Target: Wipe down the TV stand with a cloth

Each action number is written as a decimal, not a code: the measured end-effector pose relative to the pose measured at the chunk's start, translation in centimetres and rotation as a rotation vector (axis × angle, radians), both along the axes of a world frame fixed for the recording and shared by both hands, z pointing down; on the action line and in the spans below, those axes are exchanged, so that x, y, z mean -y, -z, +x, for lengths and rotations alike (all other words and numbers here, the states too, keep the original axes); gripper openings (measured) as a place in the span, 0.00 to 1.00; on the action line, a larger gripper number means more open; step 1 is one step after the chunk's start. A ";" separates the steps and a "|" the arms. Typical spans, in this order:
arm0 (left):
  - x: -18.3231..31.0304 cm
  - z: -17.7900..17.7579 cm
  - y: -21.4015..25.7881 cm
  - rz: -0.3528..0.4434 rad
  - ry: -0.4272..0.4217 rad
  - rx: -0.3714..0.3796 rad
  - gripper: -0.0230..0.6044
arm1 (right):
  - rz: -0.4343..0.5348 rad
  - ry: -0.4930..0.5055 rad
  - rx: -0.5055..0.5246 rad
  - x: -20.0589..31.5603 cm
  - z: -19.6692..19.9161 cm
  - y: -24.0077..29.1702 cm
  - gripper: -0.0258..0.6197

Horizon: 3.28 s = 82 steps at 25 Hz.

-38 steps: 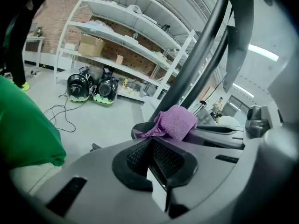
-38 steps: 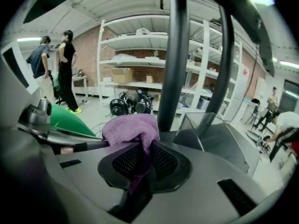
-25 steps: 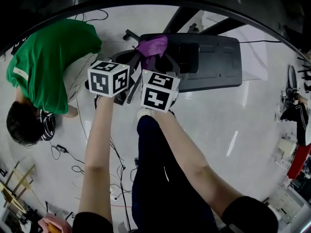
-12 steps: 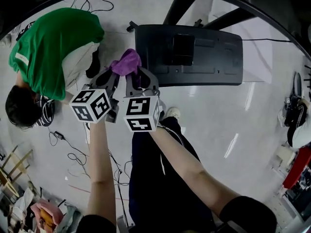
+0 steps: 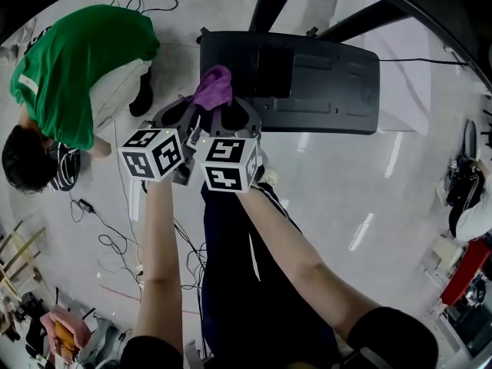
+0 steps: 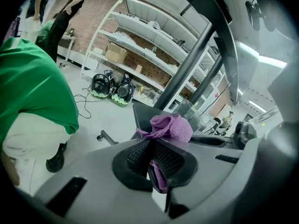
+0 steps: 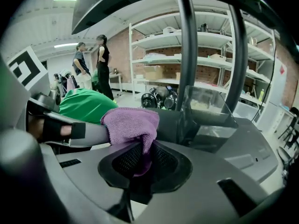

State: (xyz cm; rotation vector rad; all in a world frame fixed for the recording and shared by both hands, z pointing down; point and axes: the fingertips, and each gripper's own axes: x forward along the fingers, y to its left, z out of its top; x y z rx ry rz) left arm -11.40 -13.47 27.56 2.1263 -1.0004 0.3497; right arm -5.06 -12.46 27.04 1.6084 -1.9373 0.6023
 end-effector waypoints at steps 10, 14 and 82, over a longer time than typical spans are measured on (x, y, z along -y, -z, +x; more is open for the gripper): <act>-2.1 4.0 -0.3 -0.002 -0.060 0.003 0.05 | 0.007 -0.083 -0.020 -1.8 4.4 -0.4 0.15; -2.6 4.5 -0.4 -0.008 -0.041 0.005 0.05 | 0.009 -0.065 -0.013 -2.0 4.7 -0.1 0.15; -4.8 14.0 5.3 0.015 -0.166 -0.108 0.05 | 0.031 0.887 -0.271 12.0 13.5 -0.7 0.14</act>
